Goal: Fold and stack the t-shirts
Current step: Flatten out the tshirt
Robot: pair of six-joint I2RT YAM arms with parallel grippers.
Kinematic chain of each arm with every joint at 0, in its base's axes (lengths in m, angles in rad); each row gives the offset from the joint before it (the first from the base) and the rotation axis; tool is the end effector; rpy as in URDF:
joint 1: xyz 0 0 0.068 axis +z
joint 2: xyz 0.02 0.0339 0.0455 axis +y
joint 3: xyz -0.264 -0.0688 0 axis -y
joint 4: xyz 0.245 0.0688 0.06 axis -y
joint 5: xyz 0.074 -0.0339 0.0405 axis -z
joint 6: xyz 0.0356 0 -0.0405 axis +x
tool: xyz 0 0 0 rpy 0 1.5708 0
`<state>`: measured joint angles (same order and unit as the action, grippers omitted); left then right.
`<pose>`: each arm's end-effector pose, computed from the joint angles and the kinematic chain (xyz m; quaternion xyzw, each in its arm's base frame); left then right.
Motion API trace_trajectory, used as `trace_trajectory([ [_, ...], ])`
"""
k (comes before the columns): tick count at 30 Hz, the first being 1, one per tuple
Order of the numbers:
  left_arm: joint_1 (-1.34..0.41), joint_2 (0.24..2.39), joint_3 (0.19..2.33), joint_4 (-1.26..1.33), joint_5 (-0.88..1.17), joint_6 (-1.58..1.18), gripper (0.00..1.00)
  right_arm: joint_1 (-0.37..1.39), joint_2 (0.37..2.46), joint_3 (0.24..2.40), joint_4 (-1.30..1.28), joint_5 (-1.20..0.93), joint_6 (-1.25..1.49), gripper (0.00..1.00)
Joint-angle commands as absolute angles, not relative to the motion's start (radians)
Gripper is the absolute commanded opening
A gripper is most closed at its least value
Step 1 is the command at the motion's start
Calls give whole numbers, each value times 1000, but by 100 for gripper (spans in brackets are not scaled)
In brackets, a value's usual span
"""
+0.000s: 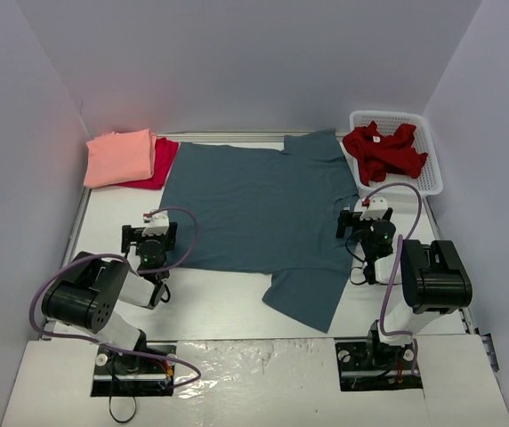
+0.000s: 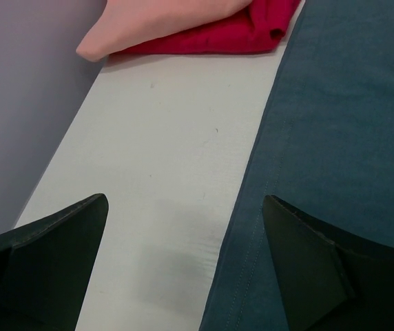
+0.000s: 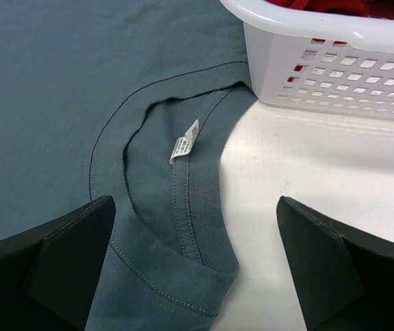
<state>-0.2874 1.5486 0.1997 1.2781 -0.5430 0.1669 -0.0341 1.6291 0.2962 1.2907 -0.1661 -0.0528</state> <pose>0.2266 -0.0478 0.1443 -0.0194 0.7279 0.1563 0.6673 0.2605 -0.0030 0.1485 -0.0641 0.7188 0.0299 0.6916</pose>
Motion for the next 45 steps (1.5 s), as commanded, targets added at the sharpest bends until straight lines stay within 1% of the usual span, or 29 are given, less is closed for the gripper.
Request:
trace_trajectory([
  [1,-252,1506,207,1388,-422,155,94,-41,1626,327,1482,-175,-46,100],
  [4,-252,1577,137,1558,-356,170,94,-41,1626,327,1482,-175,-46,100],
  [5,-249,1598,144,1586,-333,179,94,-41,1626,327,1482,-175,-46,100],
  [9,-230,1606,149,1585,-310,169,94,-40,1626,327,1482,-175,-46,100],
  [13,-224,1603,167,1556,-302,163,94,-43,1628,328,1479,-175,-46,100],
  [15,-201,1574,202,1475,-305,144,94,-43,1628,328,1480,-176,-46,100],
  [16,-193,1559,215,1388,-296,121,94,-41,1628,328,1480,-176,-46,100],
  [21,-158,1542,282,1292,-299,78,94,-41,1628,328,1480,-176,-44,100],
  [22,-147,1534,297,1216,-302,69,94,-43,1626,328,1480,-176,-46,100],
  [25,-111,1532,342,1146,-224,60,94,-43,1628,328,1479,-176,-45,100],
  [27,-110,1520,289,1184,-148,92,94,-41,1628,328,1480,-176,-46,100],
  [28,-110,1520,260,1277,-120,104,94,-43,1628,327,1482,-176,-45,100],
  [30,-113,1529,215,1363,-60,127,94,-43,1628,327,1482,-175,-45,100],
  [31,-114,1537,187,1427,-51,132,94,-41,1626,327,1482,-175,-44,100],
  [34,-112,1559,160,1495,-17,146,95,-43,1626,327,1482,-175,-44,100],
  [38,-107,1557,170,1482,0,146,94,-43,1626,328,1482,-175,-44,100],
  [42,-85,1508,248,1280,-5,112,94,-43,1628,328,1480,-176,-44,100],
  [44,-78,1529,249,1313,0,113,94,-43,1628,328,1480,-176,-44,100],
  [45,-78,1523,249,1290,0,112,94,-43,1628,328,1480,-176,-44,100],
])
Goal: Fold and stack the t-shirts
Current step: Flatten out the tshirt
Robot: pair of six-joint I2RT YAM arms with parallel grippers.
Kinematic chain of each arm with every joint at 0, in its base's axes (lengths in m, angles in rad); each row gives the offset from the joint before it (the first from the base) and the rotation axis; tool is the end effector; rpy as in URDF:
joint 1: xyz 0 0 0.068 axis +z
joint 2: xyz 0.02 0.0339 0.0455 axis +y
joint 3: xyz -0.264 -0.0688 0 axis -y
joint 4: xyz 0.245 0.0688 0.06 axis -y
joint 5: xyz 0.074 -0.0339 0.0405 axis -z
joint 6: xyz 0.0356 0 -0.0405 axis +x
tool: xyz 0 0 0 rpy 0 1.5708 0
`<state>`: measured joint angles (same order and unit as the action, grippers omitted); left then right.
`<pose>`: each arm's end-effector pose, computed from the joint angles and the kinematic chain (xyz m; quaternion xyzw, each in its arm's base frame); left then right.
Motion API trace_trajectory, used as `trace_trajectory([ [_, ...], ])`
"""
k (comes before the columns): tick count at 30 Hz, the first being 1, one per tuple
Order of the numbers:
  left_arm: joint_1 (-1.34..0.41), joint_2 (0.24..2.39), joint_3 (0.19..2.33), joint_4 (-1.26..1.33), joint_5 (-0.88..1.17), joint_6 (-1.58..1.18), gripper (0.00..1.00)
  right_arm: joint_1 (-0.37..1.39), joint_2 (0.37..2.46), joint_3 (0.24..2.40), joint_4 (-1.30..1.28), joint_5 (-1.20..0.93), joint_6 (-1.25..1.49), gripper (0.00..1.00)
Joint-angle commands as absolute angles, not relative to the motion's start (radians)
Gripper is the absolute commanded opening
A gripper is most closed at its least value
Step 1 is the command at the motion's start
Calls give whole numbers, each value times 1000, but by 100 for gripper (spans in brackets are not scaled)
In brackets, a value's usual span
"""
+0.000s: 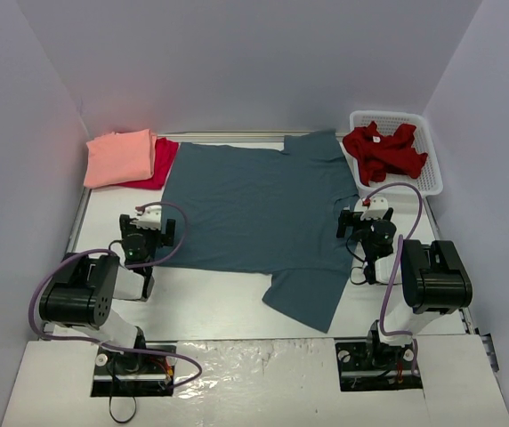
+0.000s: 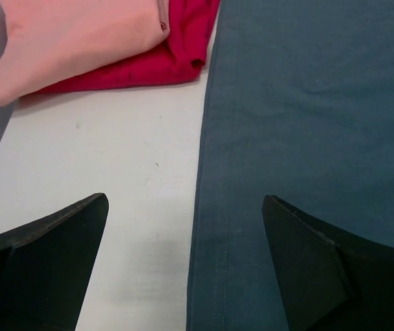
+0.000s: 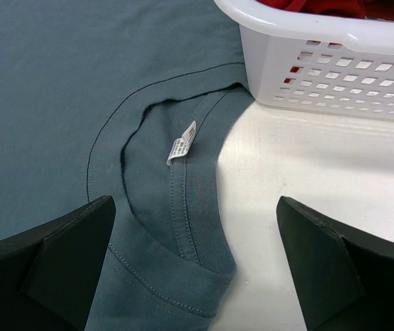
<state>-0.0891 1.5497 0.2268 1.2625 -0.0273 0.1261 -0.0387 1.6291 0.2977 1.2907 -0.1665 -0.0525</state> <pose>0.2412 -0.0206 0.1480 0.0689 0.7249 0.0226 0.6851 0.2608 -0.0042 0.1488 -0.0625 0.7184 0.0285 0.6922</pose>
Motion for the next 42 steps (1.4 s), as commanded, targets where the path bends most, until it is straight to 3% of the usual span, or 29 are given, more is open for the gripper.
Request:
trace_trajectory([
  [1,-77,1514,252,1278,0,112,94,-43,1628,328,1480,-176,-44,100],
  [5,-78,1531,264,1286,-68,82,94,-41,1628,328,1479,-176,-44,100],
  [8,-74,1537,408,1029,-266,-26,94,-44,1628,328,1479,-178,-44,100],
  [12,-64,1532,390,1057,-123,40,94,-43,1629,330,1477,-178,-43,100],
  [42,-32,1529,402,1028,-118,12,94,-46,1628,330,1479,-179,-43,100],
])
